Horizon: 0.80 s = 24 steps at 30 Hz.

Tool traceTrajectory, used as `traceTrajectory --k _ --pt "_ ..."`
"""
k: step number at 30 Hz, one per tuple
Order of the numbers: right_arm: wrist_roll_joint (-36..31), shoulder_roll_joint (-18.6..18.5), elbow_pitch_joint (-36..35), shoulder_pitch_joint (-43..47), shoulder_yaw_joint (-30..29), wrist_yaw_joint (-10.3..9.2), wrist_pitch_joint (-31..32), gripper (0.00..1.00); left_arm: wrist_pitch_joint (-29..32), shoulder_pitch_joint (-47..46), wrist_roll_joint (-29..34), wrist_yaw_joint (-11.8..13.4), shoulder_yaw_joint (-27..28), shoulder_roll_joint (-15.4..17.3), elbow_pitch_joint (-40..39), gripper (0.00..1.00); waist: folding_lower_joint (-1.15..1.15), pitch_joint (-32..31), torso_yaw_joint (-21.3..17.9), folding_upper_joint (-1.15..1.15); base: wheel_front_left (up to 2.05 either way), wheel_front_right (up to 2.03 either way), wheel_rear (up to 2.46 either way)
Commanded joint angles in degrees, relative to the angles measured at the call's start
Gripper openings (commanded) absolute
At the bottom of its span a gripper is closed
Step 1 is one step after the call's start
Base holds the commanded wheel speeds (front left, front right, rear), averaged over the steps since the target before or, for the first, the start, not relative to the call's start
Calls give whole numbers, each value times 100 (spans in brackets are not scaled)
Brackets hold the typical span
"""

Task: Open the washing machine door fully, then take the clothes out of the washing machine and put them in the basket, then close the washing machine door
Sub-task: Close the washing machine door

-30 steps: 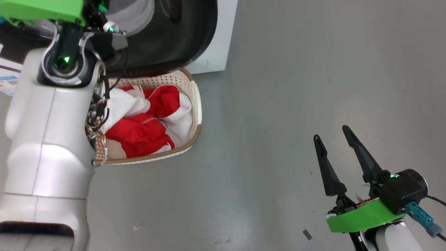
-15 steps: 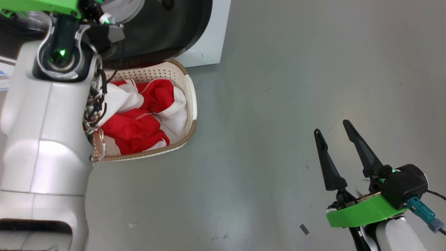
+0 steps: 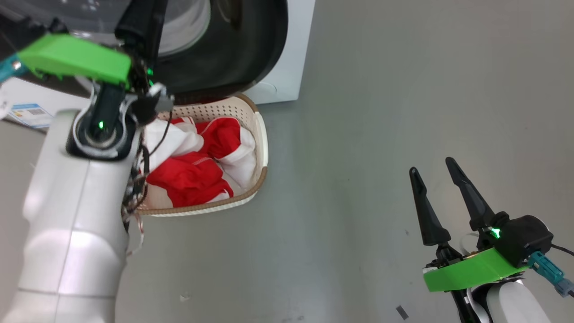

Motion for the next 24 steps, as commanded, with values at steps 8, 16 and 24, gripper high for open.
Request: traceTrajectory --k 8,16,24 --pt "60 -48 -61 -36 -15 35 -36 100 -606 1260 669 -40 -58 530 -1198 100 0 -544 390 0 0 0 0" --pt "52 -48 -60 115 -89 35 -36 100 -1624 2443 1825 -40 -458 903 -2058 100 0 -910 611 0 0 0 0" --pt "-109 -48 -131 252 -168 35 -36 100 -2250 3309 3020 207 -567 1066 -2605 100 0 -1223 704 0 0 0 0"
